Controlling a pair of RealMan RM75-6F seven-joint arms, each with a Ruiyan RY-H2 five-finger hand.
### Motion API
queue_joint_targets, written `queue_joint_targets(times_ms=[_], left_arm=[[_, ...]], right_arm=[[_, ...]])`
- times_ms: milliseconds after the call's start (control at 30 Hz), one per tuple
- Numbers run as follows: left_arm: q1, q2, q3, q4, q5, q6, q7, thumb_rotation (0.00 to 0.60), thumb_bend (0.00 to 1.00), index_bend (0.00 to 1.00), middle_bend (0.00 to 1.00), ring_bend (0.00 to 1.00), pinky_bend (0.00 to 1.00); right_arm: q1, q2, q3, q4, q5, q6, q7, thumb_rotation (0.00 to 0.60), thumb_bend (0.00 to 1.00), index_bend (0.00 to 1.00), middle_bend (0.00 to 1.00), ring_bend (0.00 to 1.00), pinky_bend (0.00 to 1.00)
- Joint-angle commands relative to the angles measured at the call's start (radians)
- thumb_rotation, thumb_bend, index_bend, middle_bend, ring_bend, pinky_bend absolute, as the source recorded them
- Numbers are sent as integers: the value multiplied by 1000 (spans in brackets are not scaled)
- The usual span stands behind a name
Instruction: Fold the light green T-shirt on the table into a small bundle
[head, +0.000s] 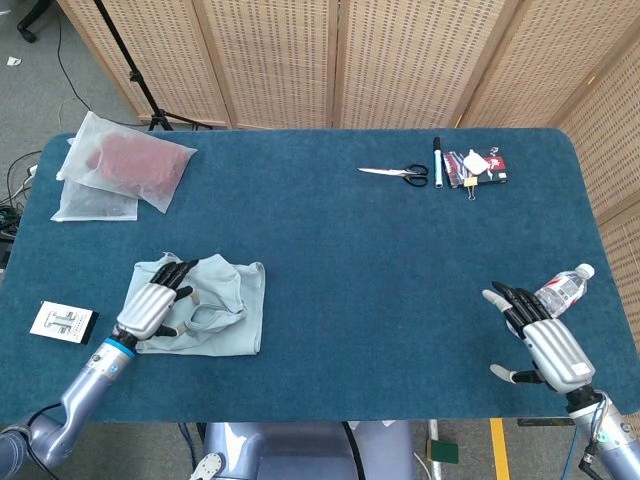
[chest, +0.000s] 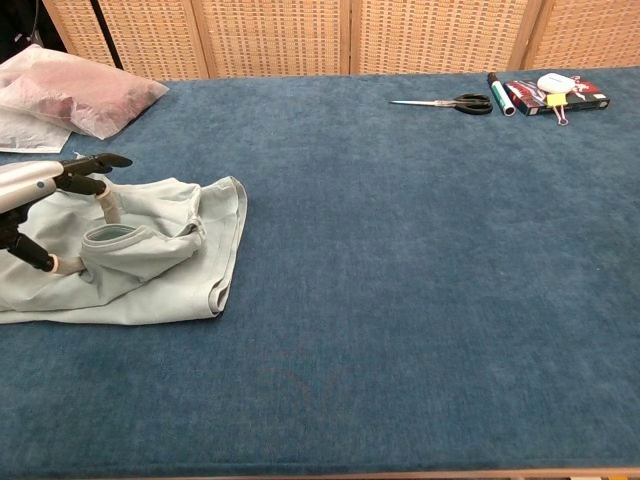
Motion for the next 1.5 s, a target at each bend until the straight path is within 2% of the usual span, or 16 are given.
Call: queue_joint_targets(times_ms=[33, 600, 967, 1233, 1500], left_arm=[[-3, -2, -2, -8, 1, -7, 5, 600, 276, 488, 0, 0, 0], [-8, -22, -2, -16, 16, -16, 47, 600, 335, 593, 0, 0, 0], [2, -10, 13, -39, 72, 44, 31, 600, 340, 668, 0, 0, 0], [5, 3, 39, -74, 136, 86, 49, 600, 340, 673, 0, 0, 0], [-12, -1, 53, -105, 168, 69, 87, 600, 313, 672, 0, 0, 0]], right_arm=[[0, 1, 0, 0, 0, 1, 1, 600, 53, 0, 0, 0, 27], [-2, 2, -2, 0, -4, 5, 2, 600, 53, 0, 0, 0, 27], [-1, 3, -3, 1, -6, 7, 6, 600, 53, 0, 0, 0, 27], [-2, 3, -4, 0, -7, 6, 3, 600, 53, 0, 0, 0, 27], [-2, 6, -5, -2, -7, 5, 2, 600, 53, 0, 0, 0, 27]])
